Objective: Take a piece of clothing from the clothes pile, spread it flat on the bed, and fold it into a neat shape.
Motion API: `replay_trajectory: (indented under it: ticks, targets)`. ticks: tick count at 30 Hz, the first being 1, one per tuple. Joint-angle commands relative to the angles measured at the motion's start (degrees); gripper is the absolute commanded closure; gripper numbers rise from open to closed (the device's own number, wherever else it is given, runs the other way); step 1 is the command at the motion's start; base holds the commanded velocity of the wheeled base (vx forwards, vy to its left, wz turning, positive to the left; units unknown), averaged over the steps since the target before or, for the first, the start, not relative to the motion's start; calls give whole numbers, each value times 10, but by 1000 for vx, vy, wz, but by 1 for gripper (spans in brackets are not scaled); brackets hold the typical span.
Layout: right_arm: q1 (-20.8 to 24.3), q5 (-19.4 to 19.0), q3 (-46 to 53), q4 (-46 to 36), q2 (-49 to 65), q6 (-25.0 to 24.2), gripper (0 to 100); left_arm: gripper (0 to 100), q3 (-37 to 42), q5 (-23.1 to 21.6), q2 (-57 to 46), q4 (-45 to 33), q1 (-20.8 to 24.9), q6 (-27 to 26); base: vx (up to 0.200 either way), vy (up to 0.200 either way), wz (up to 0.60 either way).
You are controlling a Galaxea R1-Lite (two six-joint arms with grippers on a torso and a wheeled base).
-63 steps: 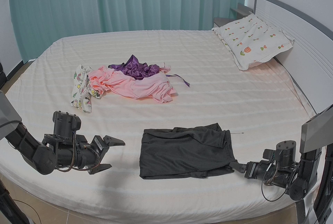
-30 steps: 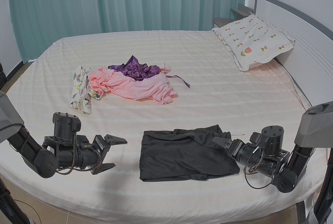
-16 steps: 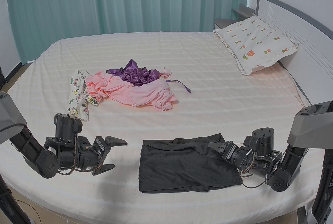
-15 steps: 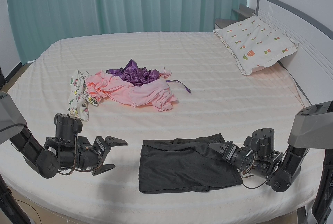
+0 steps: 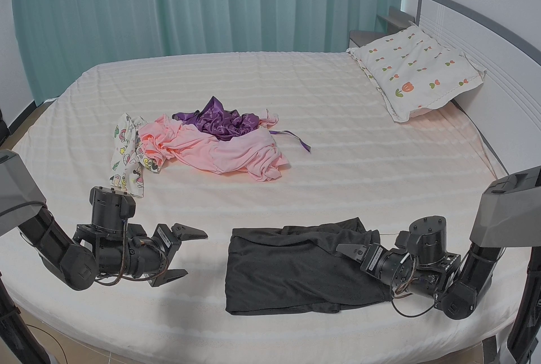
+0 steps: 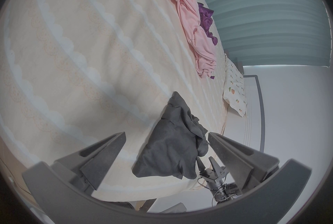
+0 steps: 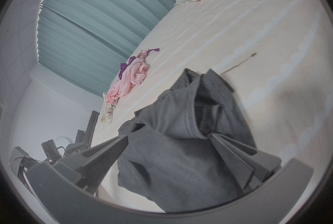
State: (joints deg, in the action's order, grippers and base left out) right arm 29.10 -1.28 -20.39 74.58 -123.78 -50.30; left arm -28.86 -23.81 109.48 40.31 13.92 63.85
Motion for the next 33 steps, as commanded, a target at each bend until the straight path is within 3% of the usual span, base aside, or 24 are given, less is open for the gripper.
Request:
replay_trajectory:
  ticks: [1, 20, 31, 33]
  targets:
    - [4, -2, -46, -1, -37, 1, 0, 0, 0, 0, 5, 1, 0, -1, 0, 0, 0]
    - [-99, 4, -258, -38, -115, 19, 0, 0, -1, 3, 11, 1, 0, -1, 0, 0, 0]
    - [-126, 4, -230, -34, -96, 29, 0, 0, -1, 3, 15, 1, 0, -2, 0, 0, 0]
    - [-143, -3, -175, -34, -67, 56, 0, 0, -1, 3, 16, 1, 0, -2, 0, 0, 0]
